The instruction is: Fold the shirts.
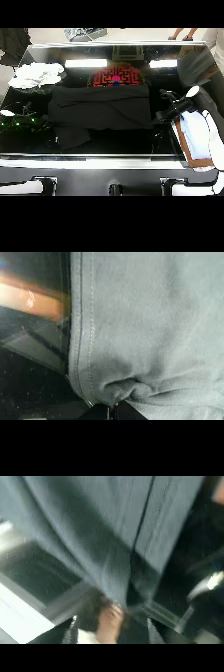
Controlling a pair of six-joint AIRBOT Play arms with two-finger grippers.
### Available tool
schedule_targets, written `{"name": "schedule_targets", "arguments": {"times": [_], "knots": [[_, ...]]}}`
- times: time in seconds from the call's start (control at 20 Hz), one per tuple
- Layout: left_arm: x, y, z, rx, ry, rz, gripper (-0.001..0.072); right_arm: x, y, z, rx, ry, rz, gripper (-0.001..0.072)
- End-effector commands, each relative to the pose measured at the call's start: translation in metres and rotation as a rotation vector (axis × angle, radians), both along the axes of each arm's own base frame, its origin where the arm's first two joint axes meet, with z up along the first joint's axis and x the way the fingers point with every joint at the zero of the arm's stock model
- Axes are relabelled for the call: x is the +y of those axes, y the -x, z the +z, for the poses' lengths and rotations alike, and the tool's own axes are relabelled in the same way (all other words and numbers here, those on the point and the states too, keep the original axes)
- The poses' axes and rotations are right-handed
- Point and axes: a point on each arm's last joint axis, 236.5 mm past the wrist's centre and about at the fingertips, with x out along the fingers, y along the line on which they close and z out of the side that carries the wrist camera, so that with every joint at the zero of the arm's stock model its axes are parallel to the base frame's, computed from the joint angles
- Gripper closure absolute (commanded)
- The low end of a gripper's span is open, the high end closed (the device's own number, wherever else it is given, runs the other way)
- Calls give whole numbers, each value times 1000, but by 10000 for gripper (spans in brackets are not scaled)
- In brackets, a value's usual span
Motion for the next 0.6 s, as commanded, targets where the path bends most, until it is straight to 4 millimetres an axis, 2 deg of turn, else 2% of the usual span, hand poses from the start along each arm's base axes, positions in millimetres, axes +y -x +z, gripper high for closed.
{"name": "schedule_targets", "arguments": {"times": [0.0,0.15,0.2,0.25,0.3,0.4,0.55], "knots": [[-2,2,1,4,9,-9,675,14,-12,-18,-47,-54,-105,227],[-2,2,1,3,9,-8,674,31,-4,-25,-32,-76,-79,226],[-2,2,1,3,9,-8,674,33,-4,-29,-33,-63,-66,248],[-2,2,1,5,10,-9,674,33,-8,-32,-47,-56,-64,487],[-3,3,1,7,13,-11,674,32,-13,-31,-64,-56,-80,671],[-4,3,2,9,16,-13,674,25,-32,-25,-124,-48,-112,674],[-4,4,2,12,20,-17,674,8,-72,-8,-239,-16,-199,677]]}}
